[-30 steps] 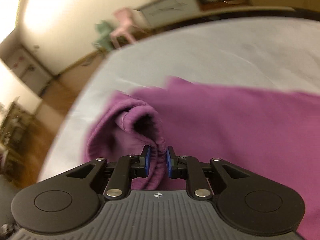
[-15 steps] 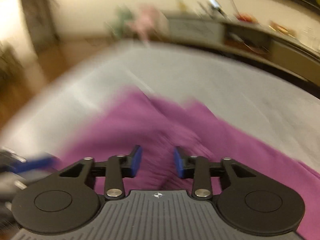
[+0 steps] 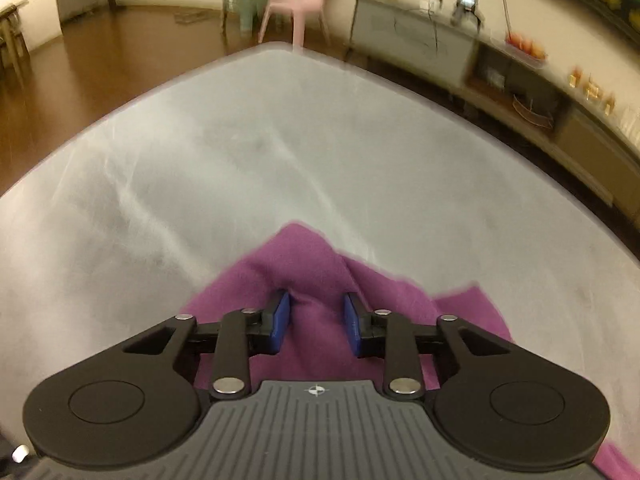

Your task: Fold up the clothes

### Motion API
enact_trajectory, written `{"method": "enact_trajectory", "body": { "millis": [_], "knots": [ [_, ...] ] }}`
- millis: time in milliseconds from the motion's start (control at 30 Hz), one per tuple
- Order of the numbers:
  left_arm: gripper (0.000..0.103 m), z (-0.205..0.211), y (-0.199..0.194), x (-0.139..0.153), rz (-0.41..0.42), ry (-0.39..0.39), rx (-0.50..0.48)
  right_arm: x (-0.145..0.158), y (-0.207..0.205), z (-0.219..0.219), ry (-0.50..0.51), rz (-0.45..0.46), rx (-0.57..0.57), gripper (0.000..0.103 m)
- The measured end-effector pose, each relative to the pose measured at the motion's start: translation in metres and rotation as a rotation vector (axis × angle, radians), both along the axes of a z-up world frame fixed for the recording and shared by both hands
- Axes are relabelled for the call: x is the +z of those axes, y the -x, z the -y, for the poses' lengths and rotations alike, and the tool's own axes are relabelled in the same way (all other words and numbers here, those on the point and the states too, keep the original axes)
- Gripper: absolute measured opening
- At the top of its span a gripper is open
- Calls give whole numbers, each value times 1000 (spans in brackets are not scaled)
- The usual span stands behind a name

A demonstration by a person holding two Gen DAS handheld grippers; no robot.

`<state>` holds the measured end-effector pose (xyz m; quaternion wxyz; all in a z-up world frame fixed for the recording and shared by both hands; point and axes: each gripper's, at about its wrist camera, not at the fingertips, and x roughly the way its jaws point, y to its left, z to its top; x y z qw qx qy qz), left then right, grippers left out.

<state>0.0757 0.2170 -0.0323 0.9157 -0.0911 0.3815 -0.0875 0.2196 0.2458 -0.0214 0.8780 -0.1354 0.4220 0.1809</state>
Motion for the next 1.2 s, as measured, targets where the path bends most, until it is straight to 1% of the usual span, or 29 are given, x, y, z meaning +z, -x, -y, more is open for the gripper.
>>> {"method": "enact_trajectory", "body": {
  "millis": [33,100,200,333,367,433,500,567,667,733,767,833,867,900,967,1033,1067,1200],
  "knots": [
    [22,-1,0,1,-4,7,2,2,-1,1,-11,-13,-12,32],
    [22,-2,-1,2,-12,17,4,12,12,8,-28,13,-18,32],
    [22,-2,1,4,-17,24,7,30,58,26,-82,99,-5,32],
    [22,0,0,5,-20,20,13,21,114,55,-108,109,20,32],
    [22,2,0,5,-18,14,15,12,123,64,-85,93,21,32],
    [22,4,1,5,-14,0,18,-9,137,70,-47,146,57,32],
    [22,7,1,4,-9,-13,22,-9,143,69,-17,171,65,32],
    [22,8,2,4,-5,-23,24,4,150,72,-55,201,48,32],
    [22,9,2,4,-2,-32,24,-2,150,74,-34,172,39,32],
    [22,9,2,5,-4,-36,25,-15,153,80,-26,174,47,40],
    [22,9,2,6,-8,-33,28,-15,152,86,-51,161,40,40],
    [22,8,2,6,-15,-25,40,-5,149,101,-144,102,-6,40],
    [22,8,2,8,-17,-18,47,1,147,107,-189,91,-23,40],
    [22,12,5,12,2,-21,34,7,145,112,-217,99,-40,40],
    [23,20,9,20,43,-27,8,20,139,122,-259,127,-75,45],
    [24,27,14,28,84,-33,-19,18,124,124,-284,106,-96,53],
    [24,31,16,32,105,-36,-33,15,116,125,-295,90,-105,55],
    [25,59,10,29,126,-48,-116,6,83,127,-339,30,-140,57]
  ]
}}
